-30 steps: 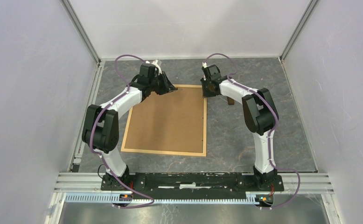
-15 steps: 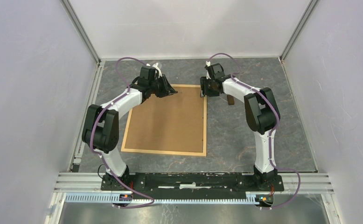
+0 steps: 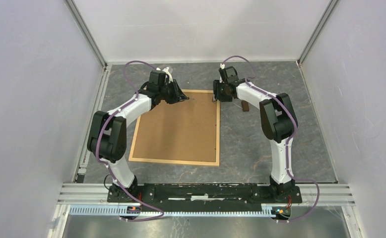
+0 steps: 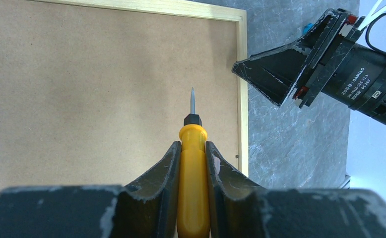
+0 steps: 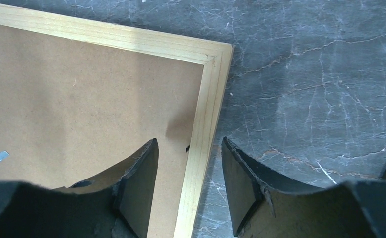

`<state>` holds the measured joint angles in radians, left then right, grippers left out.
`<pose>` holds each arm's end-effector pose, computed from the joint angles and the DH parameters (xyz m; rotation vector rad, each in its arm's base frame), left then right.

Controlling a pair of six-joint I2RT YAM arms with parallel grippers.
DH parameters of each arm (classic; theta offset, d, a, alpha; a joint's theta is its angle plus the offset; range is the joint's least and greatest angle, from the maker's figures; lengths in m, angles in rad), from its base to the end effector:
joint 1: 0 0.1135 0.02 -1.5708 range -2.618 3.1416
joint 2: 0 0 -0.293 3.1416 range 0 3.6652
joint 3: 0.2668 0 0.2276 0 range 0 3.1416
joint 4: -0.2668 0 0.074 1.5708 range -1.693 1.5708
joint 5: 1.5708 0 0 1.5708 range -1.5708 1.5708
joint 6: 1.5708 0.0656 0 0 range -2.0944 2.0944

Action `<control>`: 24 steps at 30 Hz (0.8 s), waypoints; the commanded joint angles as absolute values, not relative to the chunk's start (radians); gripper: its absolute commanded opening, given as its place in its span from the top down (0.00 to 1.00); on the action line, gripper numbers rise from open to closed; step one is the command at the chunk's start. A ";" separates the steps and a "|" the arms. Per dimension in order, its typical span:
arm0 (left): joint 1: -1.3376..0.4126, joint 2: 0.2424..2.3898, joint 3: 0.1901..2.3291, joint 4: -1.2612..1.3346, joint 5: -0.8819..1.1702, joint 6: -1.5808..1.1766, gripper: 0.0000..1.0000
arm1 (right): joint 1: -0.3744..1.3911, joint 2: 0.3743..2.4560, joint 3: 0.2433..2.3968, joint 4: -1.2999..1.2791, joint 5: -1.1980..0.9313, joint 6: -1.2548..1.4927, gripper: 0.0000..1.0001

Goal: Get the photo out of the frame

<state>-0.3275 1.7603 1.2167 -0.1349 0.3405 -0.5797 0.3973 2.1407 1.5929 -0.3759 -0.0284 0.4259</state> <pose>0.3716 -0.1494 0.2538 -0.1035 2.3478 -0.8529 0.4427 0.1878 0.1857 0.0242 2.5341 0.3730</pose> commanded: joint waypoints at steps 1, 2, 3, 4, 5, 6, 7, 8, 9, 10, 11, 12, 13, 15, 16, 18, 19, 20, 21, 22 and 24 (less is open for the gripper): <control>-0.333 1.746 1.230 -0.137 0.342 -0.529 0.98 | 0.400 2.150 1.602 -0.372 0.016 0.442 0.46; -0.334 1.746 1.229 -0.137 0.341 -0.530 0.98 | 0.400 2.155 1.599 -0.370 0.025 0.442 0.48; -0.334 1.746 1.226 -0.138 0.340 -0.530 0.98 | 0.399 2.164 1.600 -0.367 0.024 0.442 0.50; -0.333 1.744 1.224 -0.138 0.340 -0.531 0.98 | 0.399 2.169 1.600 -0.367 0.022 0.442 0.51; -0.334 1.744 1.222 -0.138 0.339 -0.531 0.98 | 0.397 2.174 1.597 -0.366 0.022 0.443 0.52; -0.334 1.741 1.219 -0.139 0.336 -0.529 0.98 | 0.396 2.176 1.594 -0.370 0.021 0.446 0.54; -0.335 1.738 1.218 -0.141 0.334 -0.529 0.98 | 0.394 2.177 1.588 -0.373 0.016 0.446 0.55; -0.334 1.736 1.216 -0.143 0.331 -0.526 0.98 | 0.391 2.175 1.580 -0.374 0.013 0.448 0.57; -0.334 1.734 1.215 -0.146 0.329 -0.525 0.98 | 0.388 2.173 1.569 -0.377 0.010 0.449 0.57; -0.335 1.731 1.213 -0.148 0.329 -0.523 0.98 | 0.387 2.170 1.560 -0.380 0.007 0.449 0.58; -0.335 1.730 1.213 -0.150 0.328 -0.521 0.98 | 0.385 2.166 1.549 -0.382 0.008 0.451 0.61; -0.333 1.728 1.213 -0.152 0.328 -0.519 0.98 | 0.384 2.165 1.539 -0.381 0.007 0.452 0.65; -0.335 1.727 1.212 -0.153 0.328 -0.517 0.98 | 0.383 2.165 1.534 -0.381 0.006 0.451 0.72; -0.336 1.726 1.211 -0.153 0.328 -0.511 0.98 | 0.381 2.168 1.537 -0.375 0.003 0.449 0.96; -0.336 1.726 1.210 -0.153 0.328 -0.508 0.98 | 0.380 2.166 1.546 -0.375 0.002 0.445 1.00; -0.337 1.724 1.208 -0.153 0.335 -0.503 0.98 | 0.378 2.163 1.570 -0.368 -0.021 0.430 1.00; -0.337 1.723 1.206 -0.151 0.346 -0.497 0.98 | 0.375 2.156 1.582 -0.361 -0.043 0.421 0.96; -0.335 1.720 1.203 -0.148 0.359 -0.495 0.98 | 0.373 2.145 1.595 -0.360 -0.055 0.411 0.78; -0.336 1.713 1.199 -0.141 0.381 -0.496 0.98 | 0.373 2.126 1.606 -0.359 -0.066 0.401 0.62; -0.336 1.702 1.192 -0.133 0.404 -0.496 0.98 | 0.373 2.103 1.614 -0.361 -0.073 0.388 0.43; -0.337 1.674 1.166 -0.112 0.441 -0.494 0.98 | 0.371 2.062 1.623 -0.361 -0.071 0.362 0.20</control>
<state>-0.3328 1.7557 1.1957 -0.1570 0.3592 -0.5507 0.3775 2.1513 1.5761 -0.3550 -0.0544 0.4343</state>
